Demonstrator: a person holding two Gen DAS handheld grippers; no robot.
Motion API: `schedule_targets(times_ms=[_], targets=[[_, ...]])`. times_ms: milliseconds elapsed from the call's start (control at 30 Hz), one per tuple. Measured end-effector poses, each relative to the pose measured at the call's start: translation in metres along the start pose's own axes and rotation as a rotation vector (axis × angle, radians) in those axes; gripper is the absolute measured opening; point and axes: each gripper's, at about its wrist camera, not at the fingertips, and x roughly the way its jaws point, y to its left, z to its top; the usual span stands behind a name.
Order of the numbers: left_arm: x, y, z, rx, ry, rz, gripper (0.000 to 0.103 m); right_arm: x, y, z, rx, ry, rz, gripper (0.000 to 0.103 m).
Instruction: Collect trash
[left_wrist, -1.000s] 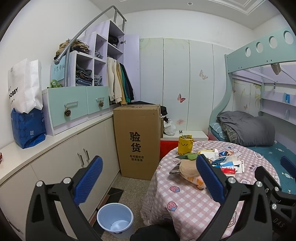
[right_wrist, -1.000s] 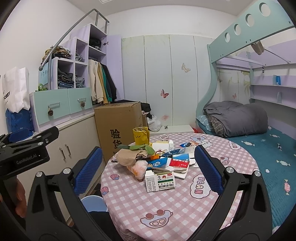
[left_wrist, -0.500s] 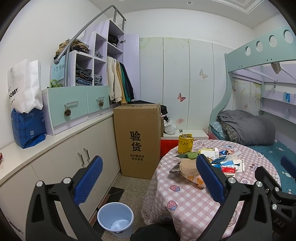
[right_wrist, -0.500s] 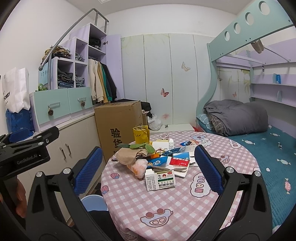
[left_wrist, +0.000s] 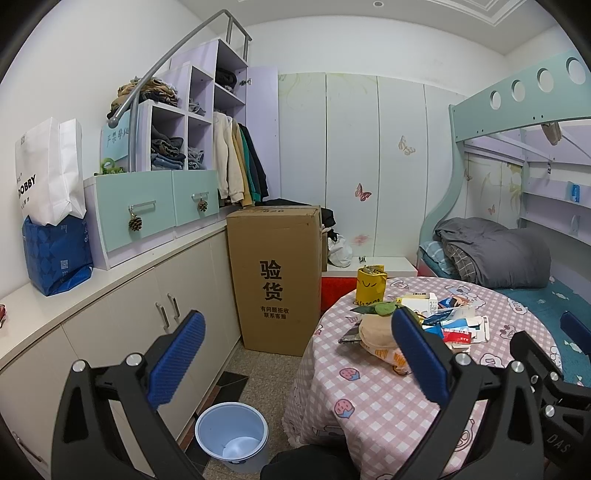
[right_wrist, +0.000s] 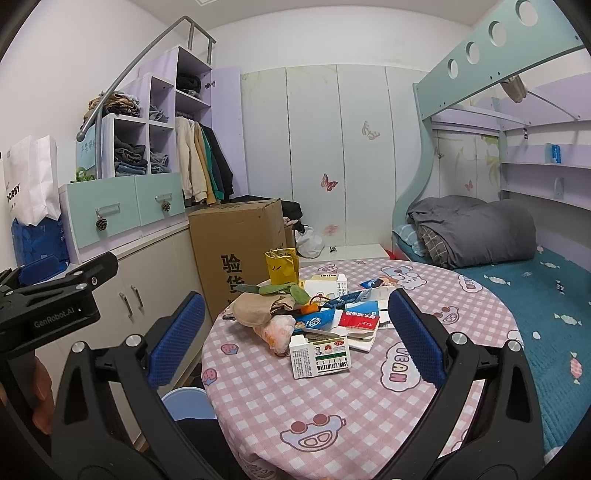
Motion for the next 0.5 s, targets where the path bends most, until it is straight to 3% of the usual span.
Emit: schedule_targets(times_ms=[500], targets=[[0.0011, -0.0007, -0.0025, 0.005, 0.004, -0.001, 0.099, -0.0004, 0.0002, -0.0019, 0.006, 0.011, 0.006, 0.097]])
